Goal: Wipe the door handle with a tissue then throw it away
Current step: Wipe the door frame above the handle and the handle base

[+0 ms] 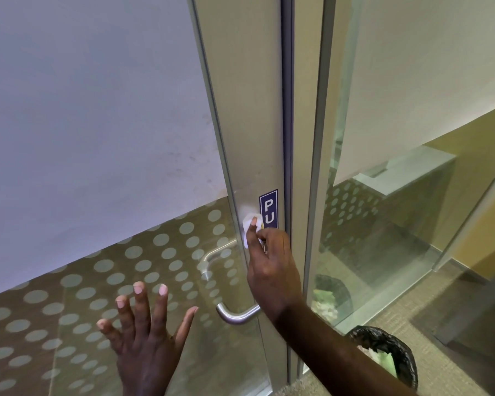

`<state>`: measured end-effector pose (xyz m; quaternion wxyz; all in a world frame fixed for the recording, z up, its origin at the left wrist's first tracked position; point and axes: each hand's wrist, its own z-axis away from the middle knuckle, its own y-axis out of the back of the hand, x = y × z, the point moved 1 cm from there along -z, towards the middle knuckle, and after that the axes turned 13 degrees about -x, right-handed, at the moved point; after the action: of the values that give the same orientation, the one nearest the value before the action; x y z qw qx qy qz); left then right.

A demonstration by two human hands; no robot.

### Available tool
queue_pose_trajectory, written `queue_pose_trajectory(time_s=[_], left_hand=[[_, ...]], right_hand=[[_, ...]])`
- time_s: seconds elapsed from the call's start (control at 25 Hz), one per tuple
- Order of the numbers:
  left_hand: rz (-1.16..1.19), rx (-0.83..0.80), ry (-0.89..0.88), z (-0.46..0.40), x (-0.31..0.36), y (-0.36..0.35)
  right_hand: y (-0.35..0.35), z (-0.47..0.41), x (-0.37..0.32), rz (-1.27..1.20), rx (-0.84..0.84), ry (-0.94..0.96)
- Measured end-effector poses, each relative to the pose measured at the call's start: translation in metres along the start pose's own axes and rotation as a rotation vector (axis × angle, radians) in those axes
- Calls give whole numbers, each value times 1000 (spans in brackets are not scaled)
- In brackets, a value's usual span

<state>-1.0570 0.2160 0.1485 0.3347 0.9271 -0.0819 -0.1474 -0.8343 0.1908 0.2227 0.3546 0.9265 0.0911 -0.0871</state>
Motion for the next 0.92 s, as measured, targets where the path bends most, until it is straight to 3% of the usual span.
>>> queue_pose_trajectory(time_s=[0.24, 0.48, 0.68, 0.92], left_hand=[[3, 19, -5, 0, 0, -1], [16, 11, -2, 0, 1, 1], [7, 19, -3, 0, 1, 0], [9, 27, -7, -1, 1, -1]], right_hand=[[17, -34, -5, -22, 64, 56], [28, -53, 18, -44, 127, -101], [21, -32, 17, -42, 69, -177], [26, -48, 3, -65, 111, -99]])
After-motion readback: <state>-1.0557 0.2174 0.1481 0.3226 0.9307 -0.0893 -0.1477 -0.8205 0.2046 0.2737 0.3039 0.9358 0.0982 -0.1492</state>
